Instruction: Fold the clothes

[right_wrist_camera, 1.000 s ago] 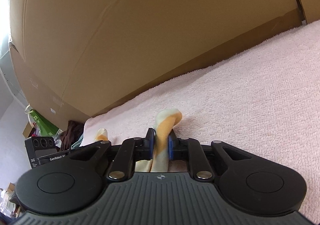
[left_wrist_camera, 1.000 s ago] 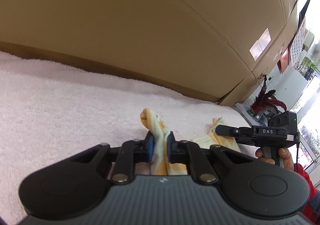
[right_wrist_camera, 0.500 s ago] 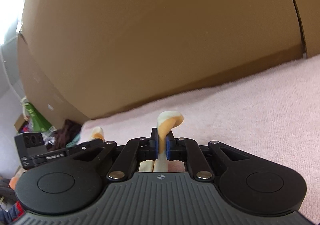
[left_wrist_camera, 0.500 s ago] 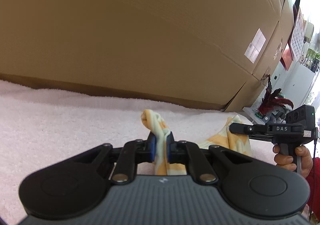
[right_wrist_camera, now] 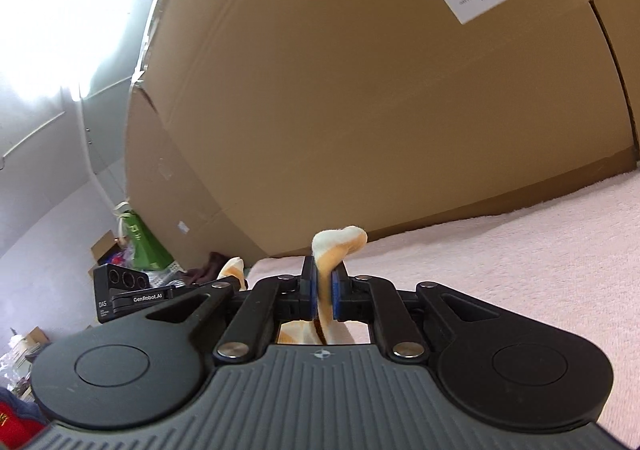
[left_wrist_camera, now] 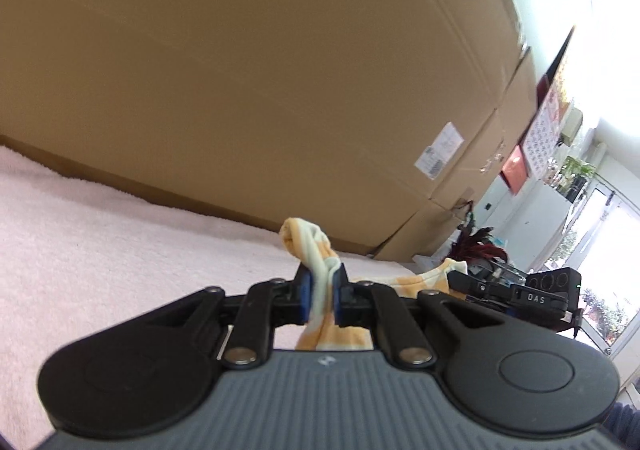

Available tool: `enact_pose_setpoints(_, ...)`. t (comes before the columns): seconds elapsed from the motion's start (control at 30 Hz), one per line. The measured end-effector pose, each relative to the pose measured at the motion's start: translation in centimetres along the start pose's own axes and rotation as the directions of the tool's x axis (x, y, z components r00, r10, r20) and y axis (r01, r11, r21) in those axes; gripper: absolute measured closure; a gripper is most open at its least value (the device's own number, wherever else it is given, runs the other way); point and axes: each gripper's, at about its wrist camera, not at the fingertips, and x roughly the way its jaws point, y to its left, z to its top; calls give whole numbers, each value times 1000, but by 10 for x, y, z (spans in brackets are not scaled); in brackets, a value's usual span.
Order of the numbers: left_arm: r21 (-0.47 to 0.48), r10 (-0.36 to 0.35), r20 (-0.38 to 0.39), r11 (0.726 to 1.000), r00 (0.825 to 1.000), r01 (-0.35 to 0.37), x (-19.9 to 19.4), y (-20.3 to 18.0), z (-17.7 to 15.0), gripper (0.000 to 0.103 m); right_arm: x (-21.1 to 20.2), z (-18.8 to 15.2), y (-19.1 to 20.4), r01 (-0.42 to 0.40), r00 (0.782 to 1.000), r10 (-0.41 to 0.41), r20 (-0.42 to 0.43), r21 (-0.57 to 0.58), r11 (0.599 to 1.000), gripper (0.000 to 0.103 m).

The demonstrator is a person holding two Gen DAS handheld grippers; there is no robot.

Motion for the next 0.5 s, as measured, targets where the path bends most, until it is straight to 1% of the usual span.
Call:
enact_pose_setpoints(0.13,12,-24,-10,1000,1000,24,-19,-11,-9,98,-17,-9,11,-37,999,37,7,-1,999,96)
enact_pose_setpoints(0.33,98,-50,-27,994,998,53,-48,-29,-26,98,-44,-26,22,-88,996,88,-12,-26,996,96)
enact_pose_setpoints(0.5,182,-49,-56,982,997,58,-67,-41,-44,97,-57,-41,42,-125,989,113,-97,-124,984,96)
